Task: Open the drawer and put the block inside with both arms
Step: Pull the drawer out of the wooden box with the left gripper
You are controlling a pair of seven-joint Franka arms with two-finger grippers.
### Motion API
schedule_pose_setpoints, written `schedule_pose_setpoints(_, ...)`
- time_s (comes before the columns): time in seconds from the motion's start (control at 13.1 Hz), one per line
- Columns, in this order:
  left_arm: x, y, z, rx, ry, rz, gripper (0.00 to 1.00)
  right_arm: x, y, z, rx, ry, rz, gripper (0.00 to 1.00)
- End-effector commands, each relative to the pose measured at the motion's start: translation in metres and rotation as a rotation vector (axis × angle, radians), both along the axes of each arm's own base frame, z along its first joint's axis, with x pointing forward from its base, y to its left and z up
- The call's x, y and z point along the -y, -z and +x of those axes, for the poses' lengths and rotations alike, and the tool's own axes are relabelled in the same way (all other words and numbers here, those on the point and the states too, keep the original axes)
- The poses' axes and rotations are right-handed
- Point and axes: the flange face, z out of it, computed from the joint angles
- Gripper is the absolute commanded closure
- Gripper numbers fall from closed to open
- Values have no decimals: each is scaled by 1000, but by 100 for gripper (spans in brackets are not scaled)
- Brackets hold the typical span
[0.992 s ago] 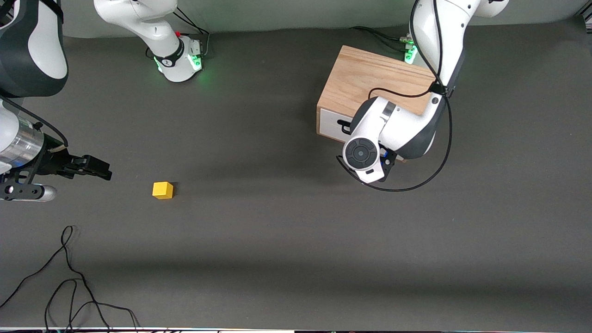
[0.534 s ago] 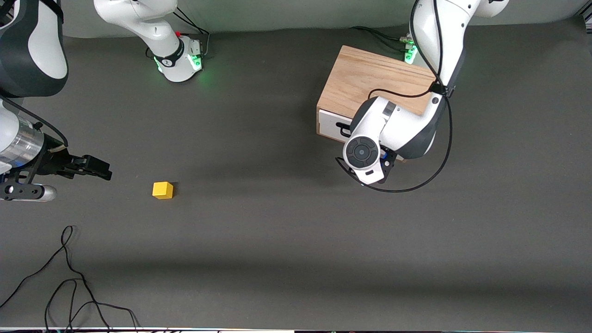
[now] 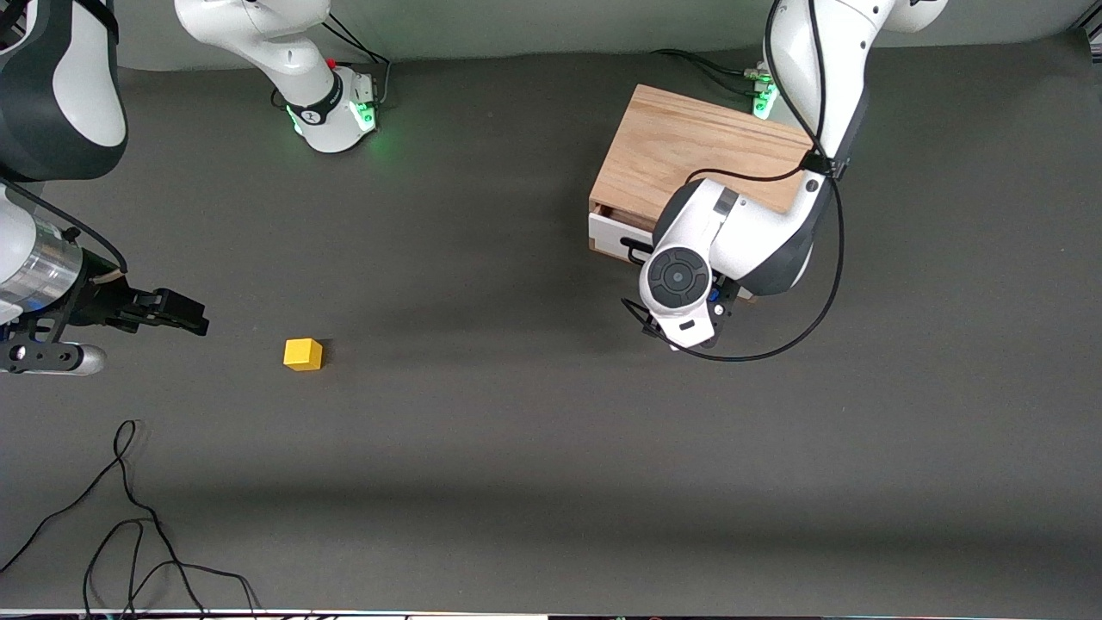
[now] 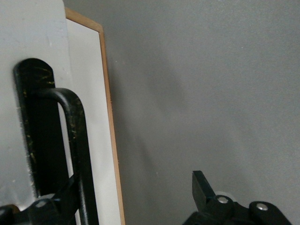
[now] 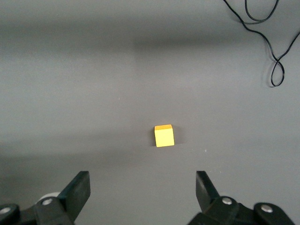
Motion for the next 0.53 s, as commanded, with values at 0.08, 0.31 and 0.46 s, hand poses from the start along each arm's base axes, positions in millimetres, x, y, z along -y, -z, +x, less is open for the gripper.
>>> schedule_pose_setpoints(0.08, 15, 3, 24, 125, -18, -58, 0, -2, -8, -2, 8, -16, -12, 0)
schedule_pose_setpoints(0.31, 20, 0, 30, 137, -19, -70, 0, -2, -8, -2, 8, -16, -6, 0)
schedule_pose_setpoints(0.46, 23, 0, 37, 145, -22, -74, 0, -2, -8, -2, 8, -14, -6, 0)
